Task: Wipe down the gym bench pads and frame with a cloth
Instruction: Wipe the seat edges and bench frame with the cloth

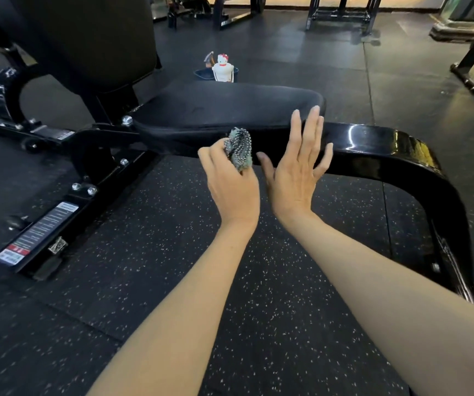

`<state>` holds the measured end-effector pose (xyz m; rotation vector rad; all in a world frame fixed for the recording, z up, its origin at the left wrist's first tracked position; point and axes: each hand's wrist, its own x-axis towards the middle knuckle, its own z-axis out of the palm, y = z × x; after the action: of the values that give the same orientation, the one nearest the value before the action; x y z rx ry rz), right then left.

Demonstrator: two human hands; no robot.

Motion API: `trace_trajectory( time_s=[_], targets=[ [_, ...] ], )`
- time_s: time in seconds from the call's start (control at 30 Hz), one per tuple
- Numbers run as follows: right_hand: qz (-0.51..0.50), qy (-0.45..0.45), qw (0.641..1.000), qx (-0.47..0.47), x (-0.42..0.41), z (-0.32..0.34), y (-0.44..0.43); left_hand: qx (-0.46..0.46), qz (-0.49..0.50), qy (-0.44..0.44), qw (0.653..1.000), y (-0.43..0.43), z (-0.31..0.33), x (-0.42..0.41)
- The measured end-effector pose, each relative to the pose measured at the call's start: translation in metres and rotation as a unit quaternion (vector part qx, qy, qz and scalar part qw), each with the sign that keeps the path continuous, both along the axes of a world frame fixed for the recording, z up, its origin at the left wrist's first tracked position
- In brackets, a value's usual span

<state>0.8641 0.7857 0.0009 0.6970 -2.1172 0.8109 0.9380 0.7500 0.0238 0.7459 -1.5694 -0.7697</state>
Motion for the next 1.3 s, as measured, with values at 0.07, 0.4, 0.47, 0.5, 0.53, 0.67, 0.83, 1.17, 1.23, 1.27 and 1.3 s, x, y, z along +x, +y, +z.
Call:
trace_trajectory(
  time_s=[0.07,0.4,0.47,0.5,0.53,0.67,0.83,1.17,1.23,1.27,1.3],
  targets=[
    [0.017,-0.023,0.999,-0.028,0.004,-0.004,-0.002,-0.036,-0.023,-0.018,0.999,0.005,0.006,-0.008],
    [0.041,0.042,0.998,0.001,0.027,0.001,-0.025,0.015,0.030,0.017,0.999,-0.026,0.012,-0.003],
    [0.063,0.056,0.996,0.028,0.026,0.001,-0.025,0.036,0.053,0.017,0.998,-0.036,0.009,0.004],
    [0.069,0.057,0.995,0.039,0.026,0.000,-0.024,0.048,0.064,0.013,0.997,-0.040,0.007,0.007],
    [0.067,0.059,0.995,0.046,0.025,0.000,-0.023,0.059,0.074,0.010,0.995,-0.043,0.006,0.010],
    [0.051,0.085,0.994,0.049,0.021,-0.001,-0.022,0.073,0.102,0.014,0.992,-0.040,0.001,0.016],
    [0.022,0.099,0.995,0.014,0.018,-0.003,-0.030,-0.026,0.024,-0.042,0.998,-0.018,0.001,0.004],
    [0.026,0.129,0.990,0.056,0.012,-0.003,-0.022,0.027,0.072,-0.029,0.997,-0.047,0.003,0.011],
    [0.036,0.118,0.991,0.053,0.014,-0.001,-0.021,0.071,0.095,-0.024,0.993,-0.053,0.005,0.015],
    [0.042,0.111,0.992,0.052,0.016,0.001,-0.021,0.113,0.122,-0.014,0.986,-0.059,0.007,0.019],
    [0.049,0.104,0.992,0.050,0.017,0.002,-0.020,0.157,0.153,-0.004,0.976,-0.067,0.008,0.025]
  ],
)
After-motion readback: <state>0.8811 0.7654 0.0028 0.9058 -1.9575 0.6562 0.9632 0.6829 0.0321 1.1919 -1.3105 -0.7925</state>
